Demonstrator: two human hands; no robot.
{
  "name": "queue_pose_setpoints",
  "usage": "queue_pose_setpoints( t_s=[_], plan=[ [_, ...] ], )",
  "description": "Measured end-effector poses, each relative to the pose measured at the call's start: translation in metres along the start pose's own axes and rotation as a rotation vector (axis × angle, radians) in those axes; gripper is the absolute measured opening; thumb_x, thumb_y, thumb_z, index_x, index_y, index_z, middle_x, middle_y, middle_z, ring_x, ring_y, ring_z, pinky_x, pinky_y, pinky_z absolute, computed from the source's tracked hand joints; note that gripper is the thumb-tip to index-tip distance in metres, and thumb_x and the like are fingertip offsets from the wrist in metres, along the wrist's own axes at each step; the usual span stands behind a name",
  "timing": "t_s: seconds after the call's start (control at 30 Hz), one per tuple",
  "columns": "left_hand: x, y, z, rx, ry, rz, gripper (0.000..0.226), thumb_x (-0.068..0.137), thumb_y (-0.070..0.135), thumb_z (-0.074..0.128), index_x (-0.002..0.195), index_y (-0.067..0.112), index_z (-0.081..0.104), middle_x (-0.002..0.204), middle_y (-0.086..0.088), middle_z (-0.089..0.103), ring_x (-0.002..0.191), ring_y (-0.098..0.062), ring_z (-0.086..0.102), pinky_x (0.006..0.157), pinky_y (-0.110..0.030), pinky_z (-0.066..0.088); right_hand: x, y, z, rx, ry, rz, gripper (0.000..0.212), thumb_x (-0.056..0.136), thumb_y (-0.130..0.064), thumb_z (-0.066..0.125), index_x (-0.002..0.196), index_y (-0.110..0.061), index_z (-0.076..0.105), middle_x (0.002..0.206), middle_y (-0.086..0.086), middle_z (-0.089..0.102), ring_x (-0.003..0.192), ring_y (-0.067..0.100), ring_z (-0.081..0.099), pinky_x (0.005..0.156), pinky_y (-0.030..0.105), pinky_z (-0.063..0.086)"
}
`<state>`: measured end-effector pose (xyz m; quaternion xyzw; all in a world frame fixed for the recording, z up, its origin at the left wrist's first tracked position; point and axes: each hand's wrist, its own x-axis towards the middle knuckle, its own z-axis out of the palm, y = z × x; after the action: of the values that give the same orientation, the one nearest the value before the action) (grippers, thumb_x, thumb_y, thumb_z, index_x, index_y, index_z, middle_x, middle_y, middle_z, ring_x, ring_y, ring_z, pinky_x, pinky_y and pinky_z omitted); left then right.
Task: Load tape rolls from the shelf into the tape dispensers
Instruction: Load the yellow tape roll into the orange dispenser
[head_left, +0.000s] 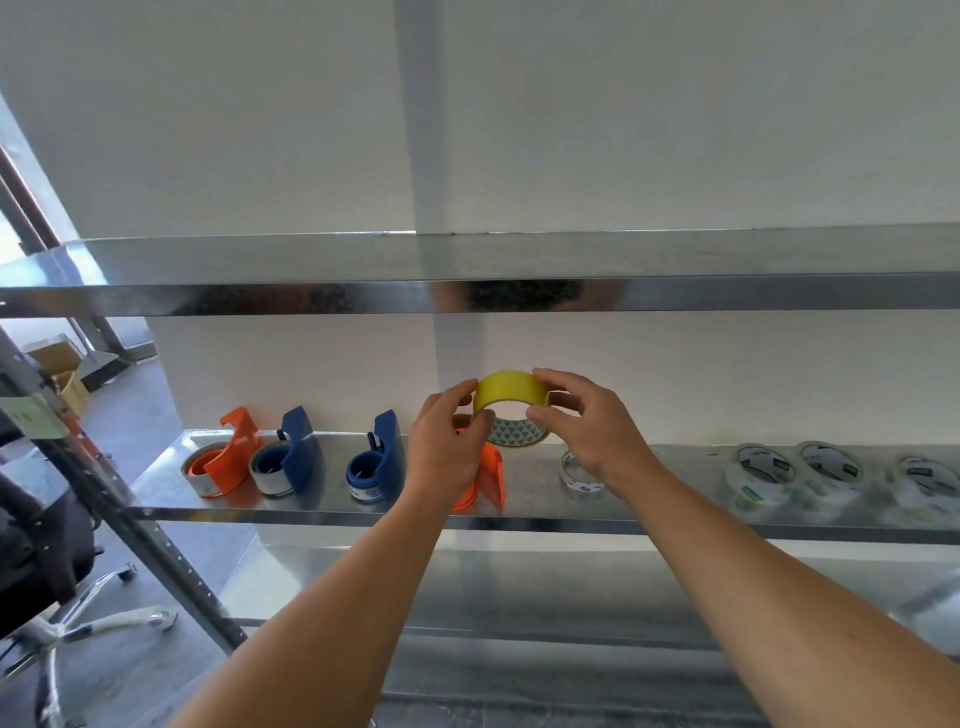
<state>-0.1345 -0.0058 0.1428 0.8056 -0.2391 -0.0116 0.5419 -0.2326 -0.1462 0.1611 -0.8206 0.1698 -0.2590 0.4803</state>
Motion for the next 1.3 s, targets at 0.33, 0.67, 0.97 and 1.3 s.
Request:
queue_pose_setpoints(
  t_s=[0.33, 0.67, 0.97, 1.3],
  plan=[
    [0.003, -0.006, -0.009, -0.196, -0.232, -0.019, 0.045, 0.098, 0.024, 0.059, 0.141, 0.030, 0.048, 0.142, 0.001, 0.051, 0.123, -0.018, 0.054, 0.095, -0.033, 0.054, 0.002, 0.000, 0.004, -0.071, 0.021, -0.025, 0.043, 0.089, -0.025, 0.068, 0.132, -0.027, 0.058, 0.135, -0.003, 0.056, 0.114, 0.009, 0.052, 0.087, 0.015, 0.043],
    [0.001, -0.010, -0.011, -0.276, -0.253, -0.065, 0.042, 0.096, 0.026, 0.061, 0.137, 0.029, 0.051, 0.128, 0.005, 0.056, 0.115, -0.019, 0.058, 0.080, -0.021, 0.056, 0.002, 0.006, 0.006, -0.053, -0.020, 0.000, 0.036, 0.095, -0.029, 0.060, 0.131, -0.032, 0.058, 0.134, -0.004, 0.057, 0.113, 0.011, 0.054, 0.093, 0.029, 0.050],
    [0.007, -0.010, -0.016, -0.384, -0.287, -0.143, 0.035, 0.097, 0.025, 0.060, 0.132, 0.021, 0.056, 0.122, 0.001, 0.060, 0.113, -0.023, 0.061, 0.088, -0.033, 0.059, 0.006, 0.010, 0.013, -0.092, 0.032, -0.016, 0.032, 0.098, -0.026, 0.055, 0.129, -0.030, 0.061, 0.133, -0.007, 0.057, 0.107, 0.003, 0.049, 0.094, 0.023, 0.047],
    [0.012, -0.019, -0.017, -0.374, -0.299, -0.139, 0.029, 0.097, 0.025, 0.061, 0.125, 0.029, 0.056, 0.115, 0.010, 0.060, 0.111, -0.020, 0.061, 0.078, -0.023, 0.059, 0.007, 0.013, 0.013, -0.112, 0.018, -0.011, 0.037, 0.094, -0.027, 0.061, 0.131, -0.031, 0.059, 0.134, -0.005, 0.058, 0.105, 0.005, 0.051, 0.090, 0.021, 0.045]
  ],
)
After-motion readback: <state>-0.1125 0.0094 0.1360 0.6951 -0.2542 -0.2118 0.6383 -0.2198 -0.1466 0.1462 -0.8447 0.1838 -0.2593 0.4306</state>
